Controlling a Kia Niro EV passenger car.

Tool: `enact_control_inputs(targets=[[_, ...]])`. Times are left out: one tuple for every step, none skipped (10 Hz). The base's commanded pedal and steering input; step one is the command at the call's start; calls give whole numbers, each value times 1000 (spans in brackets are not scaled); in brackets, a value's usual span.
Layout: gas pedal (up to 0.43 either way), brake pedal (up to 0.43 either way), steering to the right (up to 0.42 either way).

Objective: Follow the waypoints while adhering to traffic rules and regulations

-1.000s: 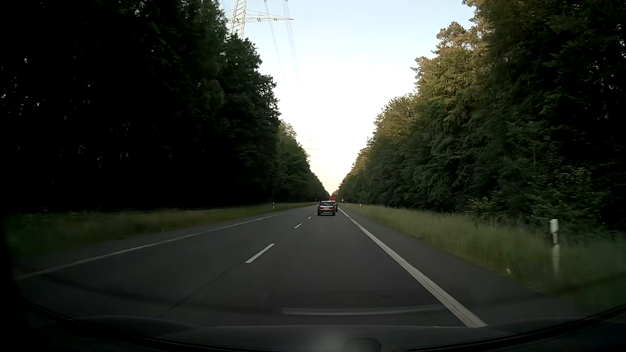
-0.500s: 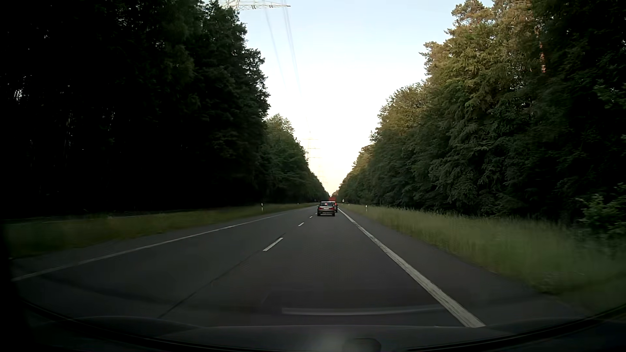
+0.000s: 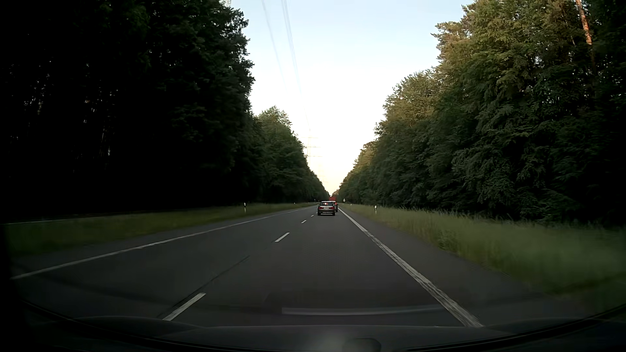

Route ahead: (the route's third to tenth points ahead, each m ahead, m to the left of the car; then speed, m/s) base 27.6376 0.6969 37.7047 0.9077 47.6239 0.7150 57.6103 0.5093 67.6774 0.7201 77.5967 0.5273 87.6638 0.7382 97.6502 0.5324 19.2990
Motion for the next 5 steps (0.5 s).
enact_control_inputs(targets=[[67,18,1],[67,24,1],[67,18,2],[67,18,1],[67,18,1]])
